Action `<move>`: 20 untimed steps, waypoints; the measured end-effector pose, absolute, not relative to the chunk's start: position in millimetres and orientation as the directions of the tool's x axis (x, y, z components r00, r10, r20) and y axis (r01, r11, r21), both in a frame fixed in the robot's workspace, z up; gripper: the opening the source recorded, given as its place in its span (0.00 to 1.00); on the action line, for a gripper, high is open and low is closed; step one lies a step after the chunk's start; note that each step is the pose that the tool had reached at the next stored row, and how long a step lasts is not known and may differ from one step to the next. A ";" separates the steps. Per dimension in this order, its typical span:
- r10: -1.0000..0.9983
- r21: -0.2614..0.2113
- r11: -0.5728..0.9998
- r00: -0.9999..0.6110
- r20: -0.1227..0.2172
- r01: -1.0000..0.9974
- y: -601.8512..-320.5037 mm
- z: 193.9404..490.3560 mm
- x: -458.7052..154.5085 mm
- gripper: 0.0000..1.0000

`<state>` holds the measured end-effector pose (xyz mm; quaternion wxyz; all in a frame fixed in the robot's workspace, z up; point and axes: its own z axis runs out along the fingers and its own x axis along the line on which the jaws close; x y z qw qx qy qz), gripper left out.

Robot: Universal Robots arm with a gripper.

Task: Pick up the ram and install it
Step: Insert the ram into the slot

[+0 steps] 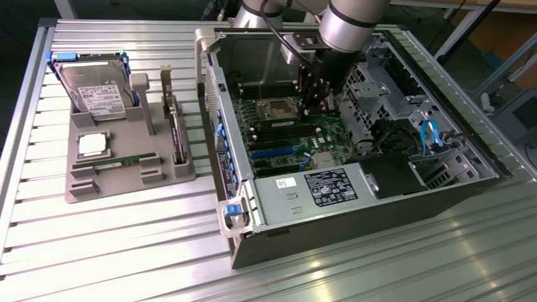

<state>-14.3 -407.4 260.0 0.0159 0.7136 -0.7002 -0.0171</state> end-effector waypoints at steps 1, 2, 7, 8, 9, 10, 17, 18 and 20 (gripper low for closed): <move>-1.000 0.047 -0.019 0.019 -0.002 -0.999 -407.4 260.0 -13.4 0.12; -1.000 0.047 -0.019 0.019 -0.002 -0.999 -407.5 260.0 -12.5 0.12; -1.000 0.047 -0.019 0.019 -0.002 -0.999 -407.4 260.0 -8.8 0.12; -1.000 0.047 -0.019 0.019 -0.002 -0.999 -407.4 260.0 -8.8 0.12; -1.000 0.047 -0.019 0.019 -0.002 -0.999 -407.5 259.6 -8.8 0.12; -1.000 0.047 -0.019 0.019 -0.002 -0.999 -407.5 259.0 -8.8 0.12; -1.000 0.047 -0.019 0.019 -0.002 -0.999 -408.1 252.8 -8.8 0.12; -1.000 0.047 -0.019 0.019 -0.002 -0.999 -408.1 252.1 -8.8 0.12; -1.000 0.047 -0.019 0.019 -0.002 -0.999 -408.1 251.9 -8.8 0.12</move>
